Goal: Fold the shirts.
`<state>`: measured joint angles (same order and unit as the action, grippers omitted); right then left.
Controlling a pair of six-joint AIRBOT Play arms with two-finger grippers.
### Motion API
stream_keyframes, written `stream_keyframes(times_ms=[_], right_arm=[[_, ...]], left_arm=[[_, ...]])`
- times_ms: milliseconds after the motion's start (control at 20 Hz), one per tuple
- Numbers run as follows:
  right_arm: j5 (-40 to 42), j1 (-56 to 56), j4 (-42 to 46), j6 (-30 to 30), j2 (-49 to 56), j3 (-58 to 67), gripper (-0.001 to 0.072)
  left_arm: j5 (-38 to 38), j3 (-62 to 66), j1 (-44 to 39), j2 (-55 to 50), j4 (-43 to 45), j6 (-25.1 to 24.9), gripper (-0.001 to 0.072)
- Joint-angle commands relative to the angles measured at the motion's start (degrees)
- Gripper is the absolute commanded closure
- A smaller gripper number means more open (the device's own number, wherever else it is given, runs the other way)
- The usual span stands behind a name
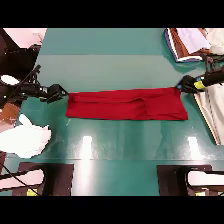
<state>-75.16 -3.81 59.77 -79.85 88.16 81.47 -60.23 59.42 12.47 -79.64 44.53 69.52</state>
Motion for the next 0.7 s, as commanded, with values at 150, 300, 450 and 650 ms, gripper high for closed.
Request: stream_keyframes(times_ms=[150, 300, 450, 650], right_arm=[[-7.28, -4.04, -4.07, 3.87, 3.48, 6.14, 0.0087], [-8.83, -8.79, -0.76, 7.21, -0.7, -0.35, 0.0087], [-6.84, -14.47, -1.27, 10.64, -1.9, -6.73, 0.0079], [-7.61, -18.75, -5.73, 17.07, 4.55, -8.81, 0.0086]], left_arm=[[-8.66, 6.08, 0.02, -0.66, -1.55, -1.05, 0.0371], [-12.04, 6.16, 0.0, -0.66, -1.92, -3.04, 0.068], [-13.33, 6.16, 0.0, -0.66, -3.17, -2.97, 0.068], [-13.46, 6.14, -1.29, -0.66, -3.13, -1.88, 0.068]])
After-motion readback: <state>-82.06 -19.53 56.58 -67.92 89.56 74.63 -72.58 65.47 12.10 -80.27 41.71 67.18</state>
